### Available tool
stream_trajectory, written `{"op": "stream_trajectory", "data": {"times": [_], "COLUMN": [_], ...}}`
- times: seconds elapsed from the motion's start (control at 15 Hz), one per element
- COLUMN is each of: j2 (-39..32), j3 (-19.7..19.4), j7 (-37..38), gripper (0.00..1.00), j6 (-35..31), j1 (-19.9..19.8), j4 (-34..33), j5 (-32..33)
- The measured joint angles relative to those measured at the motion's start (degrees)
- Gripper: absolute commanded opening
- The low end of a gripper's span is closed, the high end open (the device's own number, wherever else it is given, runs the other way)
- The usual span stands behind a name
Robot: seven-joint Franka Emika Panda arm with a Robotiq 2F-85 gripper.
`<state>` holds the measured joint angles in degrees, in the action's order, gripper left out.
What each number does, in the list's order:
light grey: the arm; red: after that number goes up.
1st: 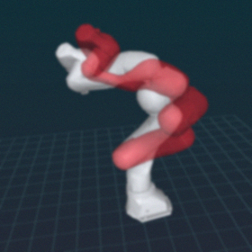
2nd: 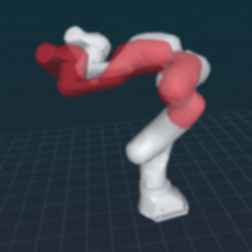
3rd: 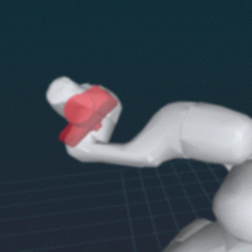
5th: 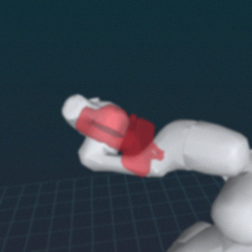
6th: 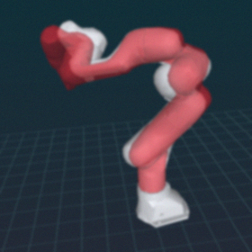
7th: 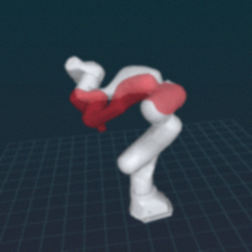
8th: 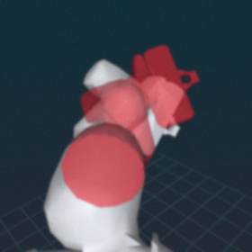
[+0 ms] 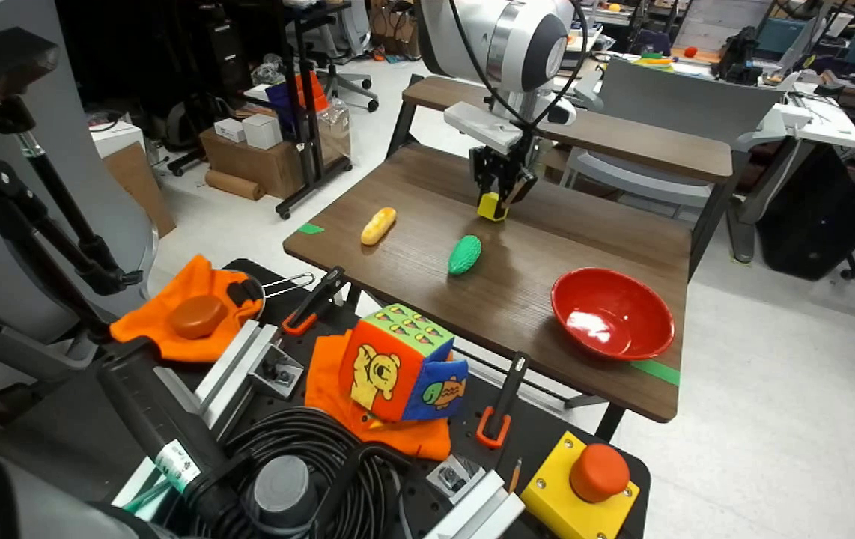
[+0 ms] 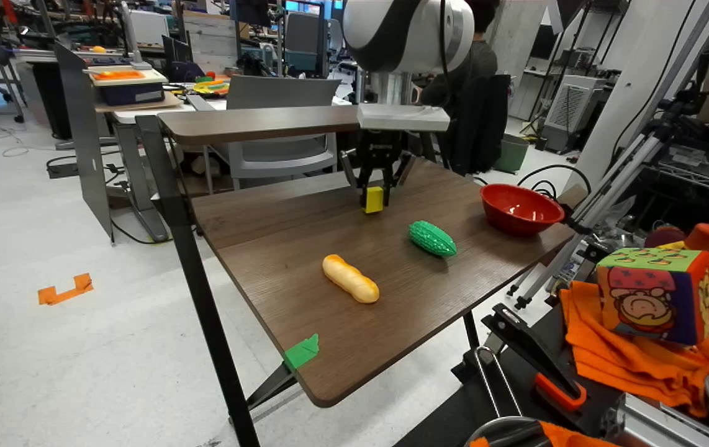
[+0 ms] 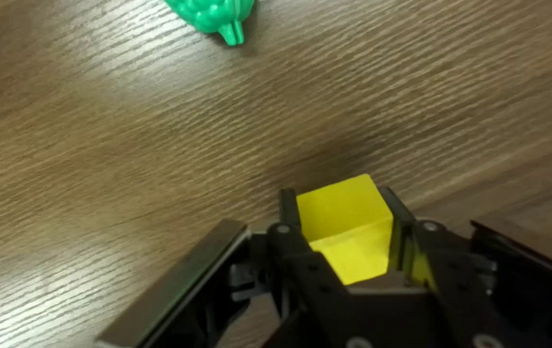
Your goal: Pick up the yellow block and slightly move it to the right.
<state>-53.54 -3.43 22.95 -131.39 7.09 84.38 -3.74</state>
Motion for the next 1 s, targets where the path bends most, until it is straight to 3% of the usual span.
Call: {"op": "stream_trajectory", "data": {"times": [0.33,0.67,0.87,1.0], "j2": [-0.2,9.2,17.9,22.3], "j3": [-0.1,5.1,6.0,6.1], "j7": [0.3,-4.6,-7.1,-8.1], "gripper": [0.99,1.00,1.00,1.00], "j6": [0.1,15.7,30.2,34.9], "j1": [0.5,-1.1,-1.2,-1.2], "j4": [0.0,4.6,8.6,10.8], "j5": [-0.3,-4.6,-4.9,-5.2]}}
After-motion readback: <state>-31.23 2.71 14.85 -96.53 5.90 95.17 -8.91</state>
